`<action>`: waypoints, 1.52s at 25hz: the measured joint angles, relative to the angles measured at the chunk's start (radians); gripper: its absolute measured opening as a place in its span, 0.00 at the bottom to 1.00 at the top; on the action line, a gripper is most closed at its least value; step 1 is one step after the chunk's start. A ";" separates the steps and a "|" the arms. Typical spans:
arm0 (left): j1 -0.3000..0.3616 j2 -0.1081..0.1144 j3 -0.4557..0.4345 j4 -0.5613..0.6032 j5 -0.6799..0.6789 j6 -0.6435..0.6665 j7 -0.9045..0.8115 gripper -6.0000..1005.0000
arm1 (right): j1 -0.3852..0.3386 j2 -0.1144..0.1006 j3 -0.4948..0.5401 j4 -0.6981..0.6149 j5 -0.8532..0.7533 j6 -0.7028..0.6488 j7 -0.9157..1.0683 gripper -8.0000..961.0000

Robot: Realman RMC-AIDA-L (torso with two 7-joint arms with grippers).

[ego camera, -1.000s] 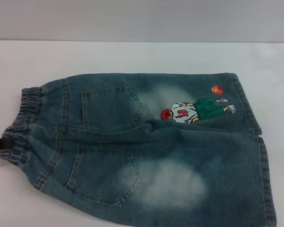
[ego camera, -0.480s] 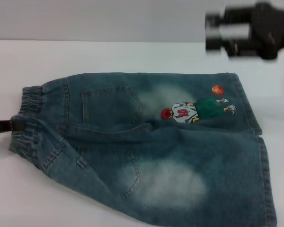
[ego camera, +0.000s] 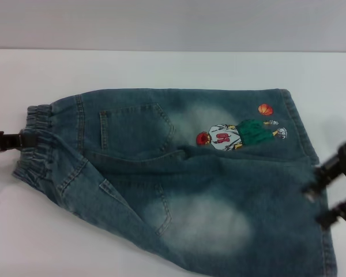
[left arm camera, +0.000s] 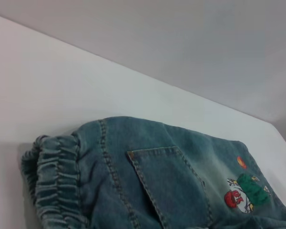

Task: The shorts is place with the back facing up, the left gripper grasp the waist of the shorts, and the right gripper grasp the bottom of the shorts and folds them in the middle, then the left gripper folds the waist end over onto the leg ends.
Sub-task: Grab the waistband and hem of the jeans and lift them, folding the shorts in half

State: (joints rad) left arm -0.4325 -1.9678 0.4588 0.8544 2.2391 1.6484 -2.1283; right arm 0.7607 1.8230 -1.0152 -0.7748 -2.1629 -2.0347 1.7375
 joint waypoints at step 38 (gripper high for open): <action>-0.028 -0.020 0.016 -0.012 0.011 -0.052 -0.024 0.05 | 0.026 0.163 -0.095 0.013 -0.627 0.084 0.016 0.58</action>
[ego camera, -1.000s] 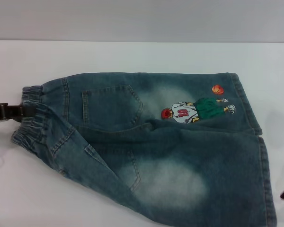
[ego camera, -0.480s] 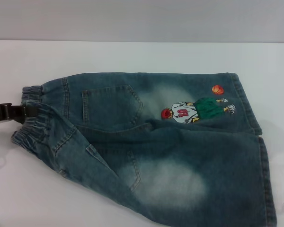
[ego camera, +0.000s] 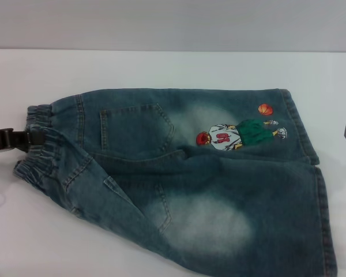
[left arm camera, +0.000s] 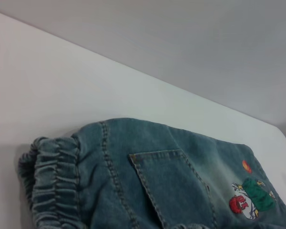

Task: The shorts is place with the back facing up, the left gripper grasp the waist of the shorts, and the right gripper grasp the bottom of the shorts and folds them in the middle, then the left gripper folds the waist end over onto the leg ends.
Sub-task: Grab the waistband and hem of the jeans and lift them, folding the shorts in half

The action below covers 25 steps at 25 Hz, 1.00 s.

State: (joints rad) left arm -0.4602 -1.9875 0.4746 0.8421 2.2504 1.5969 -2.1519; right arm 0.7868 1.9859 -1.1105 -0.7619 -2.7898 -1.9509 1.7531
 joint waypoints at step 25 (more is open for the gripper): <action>0.002 -0.008 0.024 0.001 0.000 0.002 0.002 0.05 | 0.003 0.036 -0.005 0.009 -0.024 0.039 0.011 0.58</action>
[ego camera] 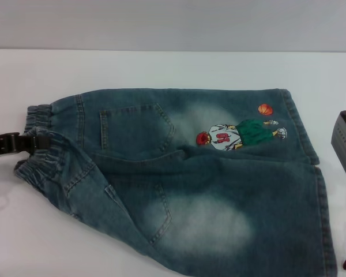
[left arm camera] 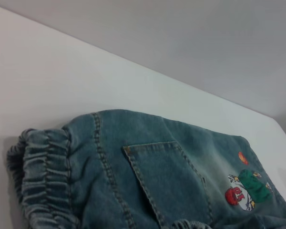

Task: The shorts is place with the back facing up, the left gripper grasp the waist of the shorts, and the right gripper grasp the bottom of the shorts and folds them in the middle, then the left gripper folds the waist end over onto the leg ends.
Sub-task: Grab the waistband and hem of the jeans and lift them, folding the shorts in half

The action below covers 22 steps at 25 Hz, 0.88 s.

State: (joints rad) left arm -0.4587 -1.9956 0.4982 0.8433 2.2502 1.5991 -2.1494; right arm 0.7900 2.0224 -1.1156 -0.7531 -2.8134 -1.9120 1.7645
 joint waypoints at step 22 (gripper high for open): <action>0.005 0.005 0.012 0.001 0.000 0.009 0.000 0.06 | -0.013 0.015 0.013 -0.004 0.006 0.014 0.009 0.58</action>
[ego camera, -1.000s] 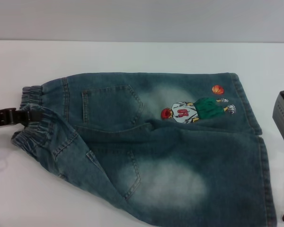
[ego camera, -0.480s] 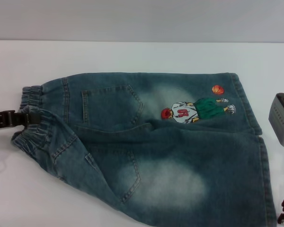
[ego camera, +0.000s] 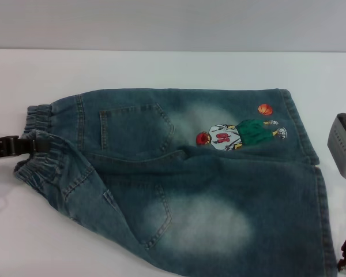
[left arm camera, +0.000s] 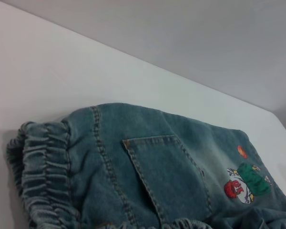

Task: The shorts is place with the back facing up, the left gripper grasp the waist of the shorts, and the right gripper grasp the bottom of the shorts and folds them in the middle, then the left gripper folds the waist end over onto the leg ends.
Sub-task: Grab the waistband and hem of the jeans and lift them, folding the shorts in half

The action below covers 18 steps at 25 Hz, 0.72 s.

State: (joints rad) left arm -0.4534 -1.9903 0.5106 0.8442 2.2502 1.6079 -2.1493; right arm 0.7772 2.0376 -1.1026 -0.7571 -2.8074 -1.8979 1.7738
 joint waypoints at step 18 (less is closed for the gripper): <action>0.001 0.001 0.000 0.000 0.000 0.008 0.002 0.06 | 0.006 0.008 0.002 -0.034 -0.003 0.004 0.007 0.58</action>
State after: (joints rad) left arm -0.4523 -1.9893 0.5107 0.8440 2.2502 1.6157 -2.1477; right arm 0.7834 2.0453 -1.1010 -0.7907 -2.8106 -1.8943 1.7812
